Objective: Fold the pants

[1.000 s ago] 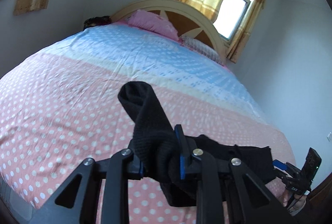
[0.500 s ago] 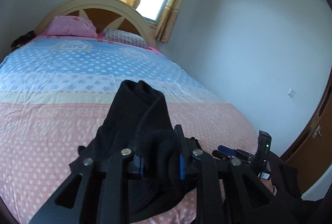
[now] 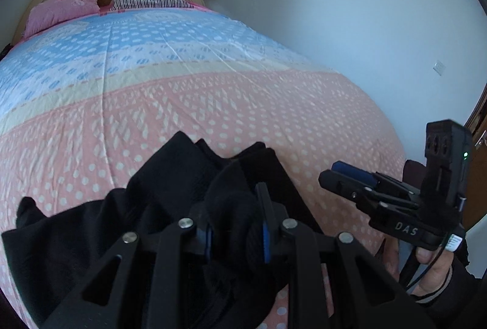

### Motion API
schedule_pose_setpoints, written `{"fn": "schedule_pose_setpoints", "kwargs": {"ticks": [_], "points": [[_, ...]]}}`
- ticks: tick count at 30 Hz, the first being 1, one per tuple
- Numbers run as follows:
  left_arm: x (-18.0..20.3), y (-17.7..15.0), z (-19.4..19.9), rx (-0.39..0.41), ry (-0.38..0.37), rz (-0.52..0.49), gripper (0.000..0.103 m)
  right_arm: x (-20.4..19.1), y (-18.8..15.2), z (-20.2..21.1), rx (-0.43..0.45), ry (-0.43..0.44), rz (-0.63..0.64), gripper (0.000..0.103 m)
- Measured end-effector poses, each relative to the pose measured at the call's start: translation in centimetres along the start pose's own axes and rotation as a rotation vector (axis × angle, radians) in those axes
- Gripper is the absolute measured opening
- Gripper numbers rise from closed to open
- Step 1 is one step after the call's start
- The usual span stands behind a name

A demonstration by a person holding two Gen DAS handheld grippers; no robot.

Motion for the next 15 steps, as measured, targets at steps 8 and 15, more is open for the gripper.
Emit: {"fn": "schedule_pose_setpoints", "kwargs": {"ticks": [8, 15], "points": [[1.9, -1.5, 1.5, 0.026, -0.006, -0.055, 0.036, 0.2, -0.2, 0.0, 0.009, 0.079, -0.039, 0.052], [0.6, -2.7, 7.5, 0.192, 0.0, -0.077, 0.067, -2.4, -0.2, 0.1, -0.019, 0.229, -0.03, 0.057]]}}
Point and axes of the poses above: each gripper's, at about its wrist camera, not at the fingertips, and z roughly against the way its jaws point, x to its right, y to its top, the point moved 3 cm from there along -z, roughly the way its jaws point
